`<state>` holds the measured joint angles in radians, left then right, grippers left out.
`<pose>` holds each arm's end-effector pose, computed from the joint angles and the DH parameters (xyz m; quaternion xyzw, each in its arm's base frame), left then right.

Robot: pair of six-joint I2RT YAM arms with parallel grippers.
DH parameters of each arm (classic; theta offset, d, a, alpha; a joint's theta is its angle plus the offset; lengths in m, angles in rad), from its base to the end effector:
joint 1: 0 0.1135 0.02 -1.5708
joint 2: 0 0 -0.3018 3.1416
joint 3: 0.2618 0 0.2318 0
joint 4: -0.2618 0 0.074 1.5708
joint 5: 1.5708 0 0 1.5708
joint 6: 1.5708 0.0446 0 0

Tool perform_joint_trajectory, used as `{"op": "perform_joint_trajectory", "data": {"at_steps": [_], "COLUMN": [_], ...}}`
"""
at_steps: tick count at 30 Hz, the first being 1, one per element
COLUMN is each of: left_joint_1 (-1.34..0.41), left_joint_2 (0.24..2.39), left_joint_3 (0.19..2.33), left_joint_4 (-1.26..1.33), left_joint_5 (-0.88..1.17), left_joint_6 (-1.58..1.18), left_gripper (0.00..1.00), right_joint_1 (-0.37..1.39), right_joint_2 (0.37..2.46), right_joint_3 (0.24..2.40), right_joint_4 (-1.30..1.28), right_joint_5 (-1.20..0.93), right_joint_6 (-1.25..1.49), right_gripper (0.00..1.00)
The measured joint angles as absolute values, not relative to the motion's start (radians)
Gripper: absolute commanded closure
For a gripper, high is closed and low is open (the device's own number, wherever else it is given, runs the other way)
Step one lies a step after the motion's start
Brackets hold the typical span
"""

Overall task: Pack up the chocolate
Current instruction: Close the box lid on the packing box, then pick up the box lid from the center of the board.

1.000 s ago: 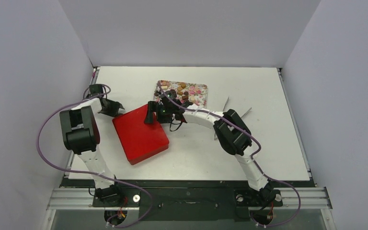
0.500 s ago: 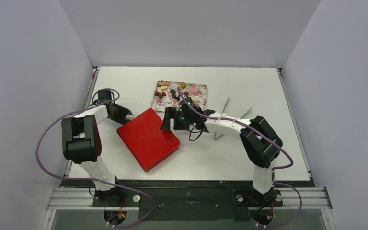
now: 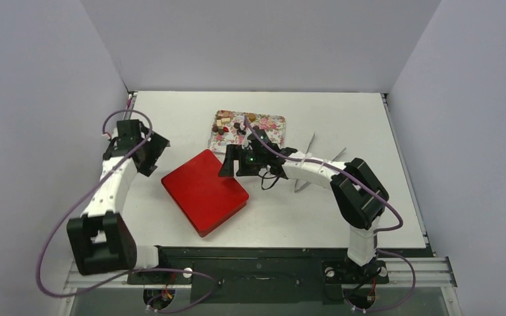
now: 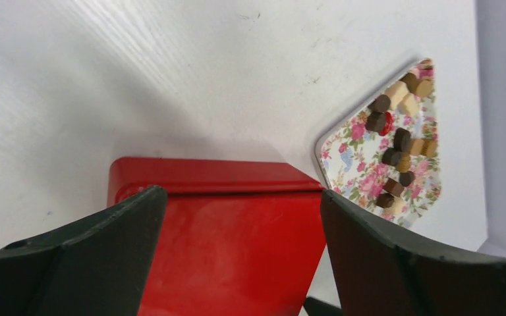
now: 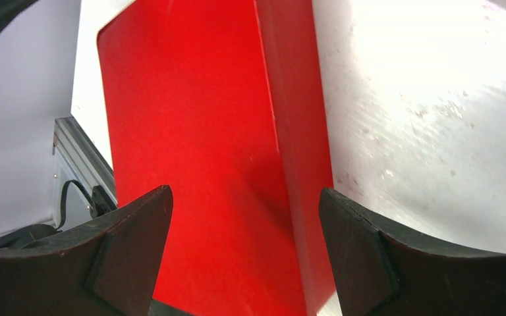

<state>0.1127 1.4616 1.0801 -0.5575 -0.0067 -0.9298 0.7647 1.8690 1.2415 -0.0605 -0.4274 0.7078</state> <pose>0.2854 0.0326 0.2901 -0.4742 0.8238 -0.1205 0.2864 0.2857 0.2997 0.2463 -0.1157 0.8807 0.4224 0.1806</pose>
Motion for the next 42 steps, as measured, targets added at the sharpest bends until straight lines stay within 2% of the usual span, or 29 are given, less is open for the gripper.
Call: {"op": "perform_joint_trajectory", "data": {"at_steps": [3,6,10,15,23,30,38,42], "left_joint_1": [0.121,0.125,0.118,0.110,0.098,0.099,0.099,0.100], "left_joint_2": [1.253,1.136,1.116,1.036,1.085,1.127,1.169,1.181], "left_joint_3": [0.974,0.850,0.723,0.665,0.624,0.638,0.677,0.685], "left_joint_4": [-0.575,-0.585,-0.623,-0.659,-0.569,-0.549,-0.550,-0.549], "left_joint_5": [-0.039,-0.019,0.026,0.059,0.173,0.214,0.221,0.233], "left_joint_6": [-0.939,-0.946,-0.961,-0.971,-0.960,-0.912,-0.845,-0.827], "left_gripper": [0.01,0.03,0.04,0.04,0.04,0.04,0.01,0.13], "right_joint_1": [0.765,0.767,0.769,0.780,0.802,0.804,0.796,0.785], "right_joint_2": [1.909,1.947,1.989,2.003,1.997,1.901,1.827,1.827], "right_joint_3": [1.294,1.336,1.375,1.380,1.336,1.169,1.112,1.112], "right_joint_4": [-0.059,-0.060,-0.062,-0.068,-0.013,0.072,0.150,0.200], "right_joint_5": [-0.453,-0.472,-0.484,-0.487,-0.487,-0.488,-0.502,-0.533], "right_joint_6": [0.701,0.696,0.693,0.693,0.722,0.799,0.885,0.929], "right_gripper": [0.23,0.23,0.23,0.23,0.23,0.24,0.27,0.30]}}
